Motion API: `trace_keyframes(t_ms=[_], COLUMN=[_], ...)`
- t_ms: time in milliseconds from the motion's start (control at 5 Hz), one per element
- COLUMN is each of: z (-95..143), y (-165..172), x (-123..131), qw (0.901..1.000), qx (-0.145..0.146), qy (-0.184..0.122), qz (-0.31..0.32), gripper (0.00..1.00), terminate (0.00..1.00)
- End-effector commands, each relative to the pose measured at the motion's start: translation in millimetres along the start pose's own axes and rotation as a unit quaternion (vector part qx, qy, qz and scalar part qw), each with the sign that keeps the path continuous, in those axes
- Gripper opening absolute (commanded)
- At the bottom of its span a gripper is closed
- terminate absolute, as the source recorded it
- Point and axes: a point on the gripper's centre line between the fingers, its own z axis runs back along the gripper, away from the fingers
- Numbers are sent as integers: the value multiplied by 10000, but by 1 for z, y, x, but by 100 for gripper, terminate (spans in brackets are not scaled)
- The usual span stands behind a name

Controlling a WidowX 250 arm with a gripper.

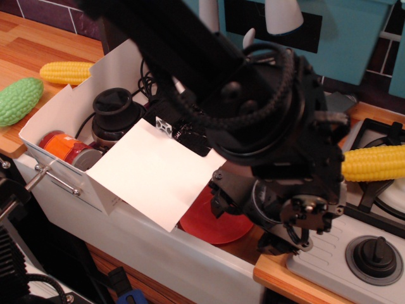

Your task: Close white1fbox flap

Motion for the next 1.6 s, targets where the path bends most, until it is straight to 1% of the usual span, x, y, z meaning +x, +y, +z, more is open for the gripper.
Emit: trace_keyframes(t_ms=[0,200,600,800,1000,1200,1400], z=[-3,1,22,41,63,69,80], y=[13,22,42,55,77,104,118], x=[5,8,21,27,30,24,9], qw=[9994,9980,9925,9875,9784,9732,9642], qx=[154,338,645,846,1179,1160,1443], qy=[-85,14,298,501,694,888,910], qz=[-311,-541,-993,-1231,-1550,-1777,-2032], gripper=[100,100,100,100,100,100,100], terminate=[0,0,0,0,0,0,0])
